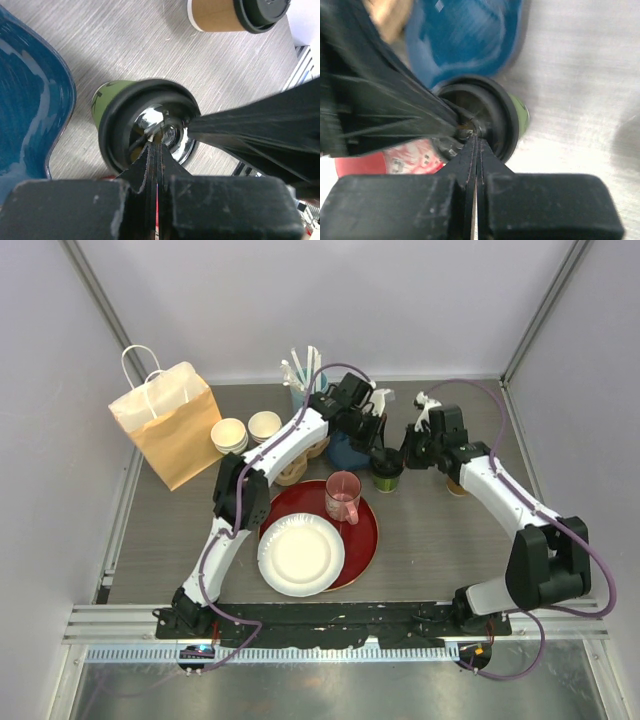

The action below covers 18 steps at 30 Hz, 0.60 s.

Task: Pack the takeout coffee

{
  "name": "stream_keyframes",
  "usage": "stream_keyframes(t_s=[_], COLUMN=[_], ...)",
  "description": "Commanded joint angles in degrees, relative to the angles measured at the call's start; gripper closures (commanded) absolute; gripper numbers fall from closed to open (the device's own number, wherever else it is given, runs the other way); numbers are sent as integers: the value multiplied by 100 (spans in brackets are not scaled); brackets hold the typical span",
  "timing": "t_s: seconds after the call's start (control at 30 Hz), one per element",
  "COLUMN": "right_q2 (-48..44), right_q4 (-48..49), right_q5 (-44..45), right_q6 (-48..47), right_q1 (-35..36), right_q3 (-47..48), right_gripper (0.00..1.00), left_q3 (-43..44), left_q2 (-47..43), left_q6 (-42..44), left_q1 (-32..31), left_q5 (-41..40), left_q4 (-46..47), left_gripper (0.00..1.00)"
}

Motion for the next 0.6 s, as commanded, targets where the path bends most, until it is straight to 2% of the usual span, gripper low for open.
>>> stream_keyframes(t_s=[0.0,0.17,0.33,0.57], right_q2=[398,286,31,-110], right_q4=[719,754,228,-125], right_q5=[-201,-122,-69,-218], right_q6=[103,85,24,-29], right_q1=[-154,-260,-269,-172], right_q3=[-859,-1018,-387,387], right_gripper=[99,99,99,99], left_q3=[-405,-441,208,623], left_q2=[-15,-85,-120,-252], left_q6=[68,129,86,59], left_q1=[33,50,41,50], left_q5=[-24,-42,124,266], left_q4=[201,227,34,-98], left_gripper=[100,100,100,100])
